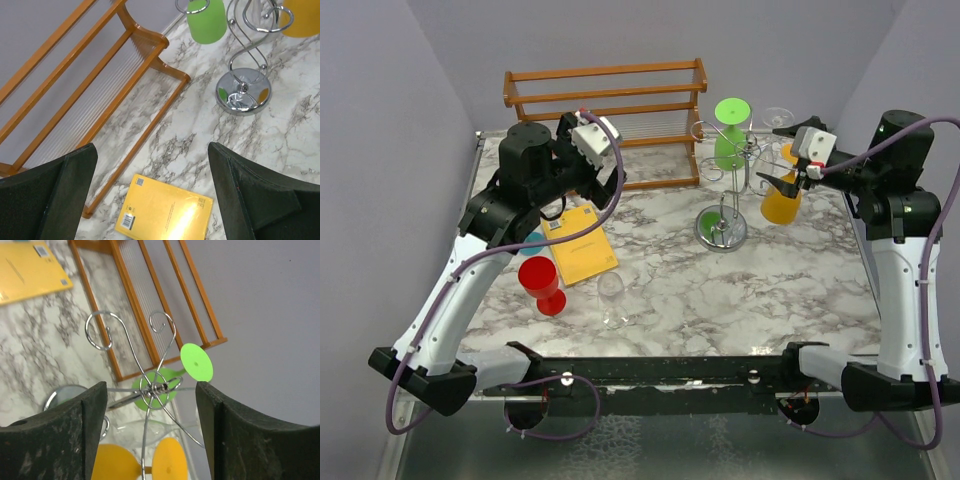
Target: Place the wine glass upside down on the wine glass rack
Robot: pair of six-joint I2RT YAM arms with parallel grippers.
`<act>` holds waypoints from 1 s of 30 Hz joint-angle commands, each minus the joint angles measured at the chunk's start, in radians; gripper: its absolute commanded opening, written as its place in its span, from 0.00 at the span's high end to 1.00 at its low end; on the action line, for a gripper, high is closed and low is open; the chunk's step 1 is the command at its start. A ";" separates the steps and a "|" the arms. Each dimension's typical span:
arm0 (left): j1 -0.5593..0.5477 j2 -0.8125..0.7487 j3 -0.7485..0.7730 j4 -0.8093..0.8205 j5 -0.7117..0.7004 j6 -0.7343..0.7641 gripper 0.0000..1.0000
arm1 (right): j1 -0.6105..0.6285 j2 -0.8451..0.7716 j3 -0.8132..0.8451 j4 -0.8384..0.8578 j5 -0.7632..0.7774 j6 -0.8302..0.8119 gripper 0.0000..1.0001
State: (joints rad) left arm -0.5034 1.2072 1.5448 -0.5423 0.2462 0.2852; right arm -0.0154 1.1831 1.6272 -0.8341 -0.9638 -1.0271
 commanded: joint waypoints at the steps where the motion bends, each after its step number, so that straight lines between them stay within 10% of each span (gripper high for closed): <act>1: 0.007 -0.048 -0.034 -0.092 0.063 0.073 0.05 | -0.006 -0.057 -0.060 0.179 -0.084 0.368 0.23; 30: 0.074 -0.161 -0.175 -0.593 0.427 0.353 0.18 | -0.006 -0.178 -0.086 0.108 -0.009 0.431 0.16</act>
State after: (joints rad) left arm -0.4252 1.0195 1.3434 -1.0721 0.5842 0.6167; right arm -0.0154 1.0229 1.5139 -0.7002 -0.9958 -0.5915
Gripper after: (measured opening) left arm 0.832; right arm 0.842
